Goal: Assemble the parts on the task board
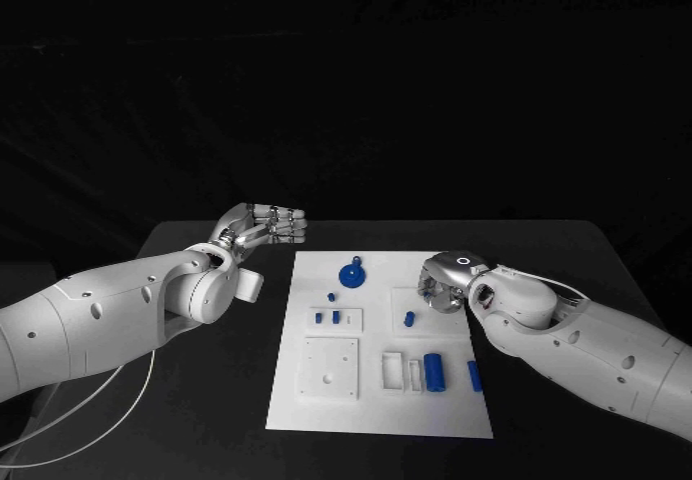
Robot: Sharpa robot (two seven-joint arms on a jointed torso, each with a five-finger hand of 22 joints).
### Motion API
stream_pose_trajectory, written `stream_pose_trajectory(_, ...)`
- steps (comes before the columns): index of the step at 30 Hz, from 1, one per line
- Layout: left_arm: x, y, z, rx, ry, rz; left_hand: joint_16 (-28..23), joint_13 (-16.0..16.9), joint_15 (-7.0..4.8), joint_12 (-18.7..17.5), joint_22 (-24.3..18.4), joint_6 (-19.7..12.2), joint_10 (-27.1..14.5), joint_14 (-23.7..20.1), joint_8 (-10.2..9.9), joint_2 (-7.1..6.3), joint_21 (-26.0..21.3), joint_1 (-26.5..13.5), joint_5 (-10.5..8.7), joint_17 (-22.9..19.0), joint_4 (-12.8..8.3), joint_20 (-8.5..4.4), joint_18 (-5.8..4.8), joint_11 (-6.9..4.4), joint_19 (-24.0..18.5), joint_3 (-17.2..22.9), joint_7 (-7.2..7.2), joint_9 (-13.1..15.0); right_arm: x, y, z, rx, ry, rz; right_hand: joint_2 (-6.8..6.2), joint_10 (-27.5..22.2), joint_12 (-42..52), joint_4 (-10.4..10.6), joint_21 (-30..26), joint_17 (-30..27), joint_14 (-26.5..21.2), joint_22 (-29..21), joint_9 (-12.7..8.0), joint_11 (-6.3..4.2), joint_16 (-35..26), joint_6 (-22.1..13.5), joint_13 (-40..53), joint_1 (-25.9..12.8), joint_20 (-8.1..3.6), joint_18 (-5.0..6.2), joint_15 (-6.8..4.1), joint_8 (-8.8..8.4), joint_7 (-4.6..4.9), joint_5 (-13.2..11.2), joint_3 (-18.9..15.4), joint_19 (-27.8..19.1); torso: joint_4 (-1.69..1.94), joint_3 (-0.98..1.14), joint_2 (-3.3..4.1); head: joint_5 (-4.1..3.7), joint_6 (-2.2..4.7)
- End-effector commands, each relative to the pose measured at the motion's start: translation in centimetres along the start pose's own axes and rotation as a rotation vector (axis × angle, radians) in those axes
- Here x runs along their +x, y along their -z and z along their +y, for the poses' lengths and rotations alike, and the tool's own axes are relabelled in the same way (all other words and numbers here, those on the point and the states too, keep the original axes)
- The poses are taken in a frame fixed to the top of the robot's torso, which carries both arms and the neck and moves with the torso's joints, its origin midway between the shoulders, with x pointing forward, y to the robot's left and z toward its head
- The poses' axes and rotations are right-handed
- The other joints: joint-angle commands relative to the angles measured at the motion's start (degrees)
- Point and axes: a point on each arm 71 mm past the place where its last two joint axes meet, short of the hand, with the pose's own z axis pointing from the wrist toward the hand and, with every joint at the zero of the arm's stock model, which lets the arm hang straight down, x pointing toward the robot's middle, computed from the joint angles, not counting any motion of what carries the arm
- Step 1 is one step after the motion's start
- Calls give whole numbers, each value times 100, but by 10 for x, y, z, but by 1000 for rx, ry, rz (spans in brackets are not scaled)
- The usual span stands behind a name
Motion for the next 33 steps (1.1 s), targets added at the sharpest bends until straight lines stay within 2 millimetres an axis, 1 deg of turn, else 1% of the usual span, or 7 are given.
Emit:
stream_pose_trajectory(1,1,-1,-1,11,11,5,-24,-5,1,-7,-9,-41,-16,-7,-22,2,21,-30,29,-6,-1,7,-25,8,52,-36,-6,-6,-3,0,3,-2,1,-25,-13,175,13,8,-90,24,-8,77,12,-118,-50,51,9,-33,2,100,-44,11,4,17,48,-9,-3,5,0,3,5)
stream_pose_trajectory(4,0,-1,-1,10,10,3,-24,-5,1,-7,-9,-41,-16,-7,-22,2,21,-30,29,-6,-1,7,-25,8,52,-36,-6,-6,-5,2,3,-4,-8,-27,-18,175,14,11,-113,31,-9,119,14,-117,-57,53,10,-34,3,102,-43,12,4,18,58,3,-10,2,-2,5,3)
stream_pose_trajectory(18,-2,-2,0,7,10,-1,-24,-4,4,-7,-51,-99,-25,-12,-21,3,21,-30,31,-6,11,10,-21,13,60,-58,12,-7,-26,10,5,-17,-49,-65,-30,177,13,24,-296,69,-7,377,26,-117,-85,55,9,-28,4,103,-43,10,3,21,80,60,-4,-7,1,-4,2)
stream_pose_trajectory(22,-2,-2,0,7,10,-1,-24,-5,5,-8,-60,-111,-30,-15,-21,3,21,-33,33,-6,15,12,-20,15,61,-63,15,-6,-33,13,10,-45,-105,-84,-33,180,13,39,-367,84,-5,461,23,-119,-97,57,10,-22,2,106,-44,10,3,21,70,76,-4,-6,2,32,-4)
stream_pose_trajectory(29,-1,-2,0,6,14,-1,-24,-5,5,-7,-80,-118,-29,-14,-20,14,22,-27,40,-6,16,12,-18,14,65,-63,16,-5,-44,16,30,-151,-285,-121,18,155,13,36,-523,71,0,533,36,-107,-132,25,13,-20,24,151,-31,9,14,50,21,92,-4,-6,2,224,-27)
stream_pose_trajectory(30,-1,-2,0,6,14,-1,-24,-5,5,-7,-80,-118,-29,-14,-20,14,22,-27,40,-6,16,12,-18,14,65,-63,16,-5,-46,16,32,-161,-298,-125,31,147,16,30,-545,65,-3,544,41,-106,-139,18,14,-24,30,159,-29,9,11,58,4,98,-4,-6,2,224,-27)
stream_pose_trajectory(33,0,-2,0,6,16,-1,-24,-5,5,-7,-80,-118,-29,-14,-20,14,22,-27,40,-6,16,12,-18,14,65,-63,16,-5,-48,17,44,-204,-344,-140,57,148,13,4,-626,56,4,611,54,-104,-142,14,13,-38,35,176,-27,10,17,78,-22,126,-2,-10,0,324,-49)
